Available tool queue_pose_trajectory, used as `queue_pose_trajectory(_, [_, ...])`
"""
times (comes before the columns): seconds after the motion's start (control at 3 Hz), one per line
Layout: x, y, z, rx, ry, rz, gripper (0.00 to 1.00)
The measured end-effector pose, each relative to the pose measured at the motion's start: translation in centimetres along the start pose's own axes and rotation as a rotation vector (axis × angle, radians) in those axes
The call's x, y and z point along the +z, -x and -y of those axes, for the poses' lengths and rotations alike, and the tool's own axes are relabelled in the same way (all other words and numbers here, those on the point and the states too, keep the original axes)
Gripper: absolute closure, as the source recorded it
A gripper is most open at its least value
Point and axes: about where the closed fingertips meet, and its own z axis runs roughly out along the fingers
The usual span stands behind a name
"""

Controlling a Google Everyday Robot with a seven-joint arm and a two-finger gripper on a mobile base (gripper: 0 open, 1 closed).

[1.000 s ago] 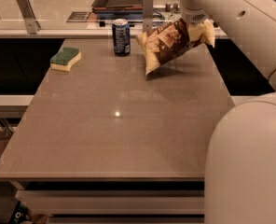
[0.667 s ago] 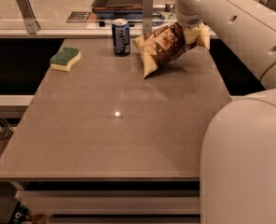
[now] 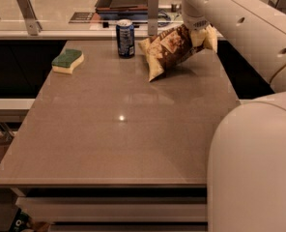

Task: Move brown chip bag near pepsi can

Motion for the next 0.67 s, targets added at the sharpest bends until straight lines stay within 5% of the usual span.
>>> queue_pose_trajectory(0.67, [0.49,0.09,-0.24,-0.003,0.007,-0.001,0.05])
